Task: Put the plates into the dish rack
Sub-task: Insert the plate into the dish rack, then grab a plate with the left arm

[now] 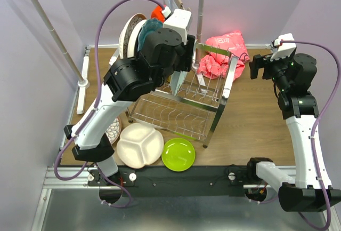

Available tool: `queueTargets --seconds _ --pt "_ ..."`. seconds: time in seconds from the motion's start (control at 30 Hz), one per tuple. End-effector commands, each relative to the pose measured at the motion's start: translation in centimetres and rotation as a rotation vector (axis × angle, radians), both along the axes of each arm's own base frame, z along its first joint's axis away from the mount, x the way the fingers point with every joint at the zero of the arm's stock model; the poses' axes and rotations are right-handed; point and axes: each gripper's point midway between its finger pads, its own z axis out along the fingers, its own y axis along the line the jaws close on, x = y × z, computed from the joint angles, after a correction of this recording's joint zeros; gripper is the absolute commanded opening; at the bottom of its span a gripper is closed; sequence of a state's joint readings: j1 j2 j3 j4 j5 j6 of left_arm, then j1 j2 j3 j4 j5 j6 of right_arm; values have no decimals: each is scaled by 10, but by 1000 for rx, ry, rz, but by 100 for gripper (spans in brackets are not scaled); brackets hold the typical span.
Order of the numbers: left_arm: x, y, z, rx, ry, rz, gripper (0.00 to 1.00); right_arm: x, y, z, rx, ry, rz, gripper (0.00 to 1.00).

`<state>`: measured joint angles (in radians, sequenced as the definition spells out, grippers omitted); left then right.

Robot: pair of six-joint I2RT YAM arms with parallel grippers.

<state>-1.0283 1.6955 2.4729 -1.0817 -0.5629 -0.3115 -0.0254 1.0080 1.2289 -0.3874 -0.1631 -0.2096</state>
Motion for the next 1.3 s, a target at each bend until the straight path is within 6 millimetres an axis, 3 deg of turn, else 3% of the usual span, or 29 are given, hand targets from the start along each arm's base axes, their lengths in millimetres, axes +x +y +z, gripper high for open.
queueTargets --seconds 0.0,0.17,0.5,0.7,0.83,0.97,1.07,1.13,1.27 --pt "0 8 35 -91 -78 -11 61 -1 6 -2 9 9 28 100" --pt "-6 8 52 -145 -118 -49 64 -3 6 -2 7 9 30 100" --pt "-14 10 67 -194 -152 -90 65 -5 7 -2 7 5 38 100" --pt "-23 27 91 -256 -218 -84 68 -11 15 -6 -17 14 97 100" --pt "-34 52 111 -314 -279 -72 72 -26 26 -15 -64 32 180 100" --pt "-41 72 119 -360 -311 -54 75 -53 32 -33 -85 96 235 100" --pt "-46 89 116 -373 -311 -29 76 -74 35 -57 -99 188 270 100" --pt "-51 100 110 -379 -303 -10 76 -89 40 -63 -118 199 318 100" --pt "-61 118 90 -388 -252 11 76 -115 48 -91 -127 277 392 100"
